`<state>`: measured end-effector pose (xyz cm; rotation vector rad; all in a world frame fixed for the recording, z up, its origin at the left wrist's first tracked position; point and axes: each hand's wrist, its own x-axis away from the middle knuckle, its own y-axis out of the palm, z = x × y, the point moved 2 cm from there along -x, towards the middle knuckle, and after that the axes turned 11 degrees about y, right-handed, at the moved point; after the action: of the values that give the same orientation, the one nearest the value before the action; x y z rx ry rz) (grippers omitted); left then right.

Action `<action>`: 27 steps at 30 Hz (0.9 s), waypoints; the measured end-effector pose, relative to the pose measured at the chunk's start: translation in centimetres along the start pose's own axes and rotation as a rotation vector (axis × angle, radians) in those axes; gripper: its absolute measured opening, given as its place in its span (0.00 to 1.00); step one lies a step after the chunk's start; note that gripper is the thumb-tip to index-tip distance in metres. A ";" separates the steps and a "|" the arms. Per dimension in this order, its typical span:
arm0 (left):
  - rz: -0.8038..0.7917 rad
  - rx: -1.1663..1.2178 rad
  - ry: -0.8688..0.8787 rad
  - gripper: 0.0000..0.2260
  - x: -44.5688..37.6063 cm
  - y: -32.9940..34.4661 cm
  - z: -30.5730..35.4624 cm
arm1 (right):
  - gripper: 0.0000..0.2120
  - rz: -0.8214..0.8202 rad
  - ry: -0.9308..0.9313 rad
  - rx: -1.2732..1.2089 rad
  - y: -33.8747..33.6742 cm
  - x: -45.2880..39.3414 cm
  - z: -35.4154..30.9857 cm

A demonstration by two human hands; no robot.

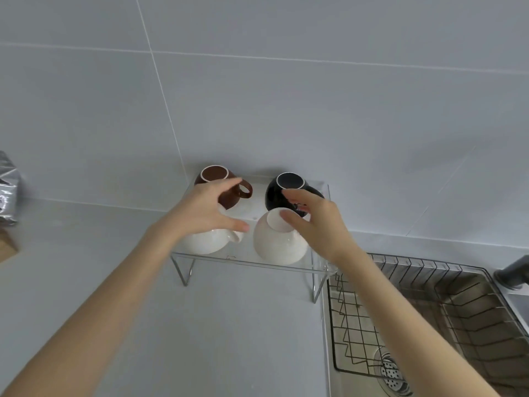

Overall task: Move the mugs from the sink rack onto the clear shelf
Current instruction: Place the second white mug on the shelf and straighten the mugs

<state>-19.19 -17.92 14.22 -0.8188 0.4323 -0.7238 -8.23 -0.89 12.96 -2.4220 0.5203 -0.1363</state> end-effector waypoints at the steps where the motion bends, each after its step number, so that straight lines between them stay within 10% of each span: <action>1: 0.019 -0.002 -0.025 0.41 0.4 -0.7 -0.8 | 0.17 0.023 -0.044 -0.025 1.1 0.2 -1.0; 12: 0.055 0.132 -0.152 0.48 3.0 -0.8 -7.4 | 0.09 -0.077 -0.051 0.435 10.3 -1.8 -2.5; 27: 0.218 0.058 -0.161 0.34 3.8 -0.7 -6.1 | 0.07 -0.115 -0.015 0.244 9.8 -4.4 -2.9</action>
<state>-20.50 -24.07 10.71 -0.7551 0.3479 -0.4623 -16.20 -7.77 9.25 -2.2116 0.3362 -0.2174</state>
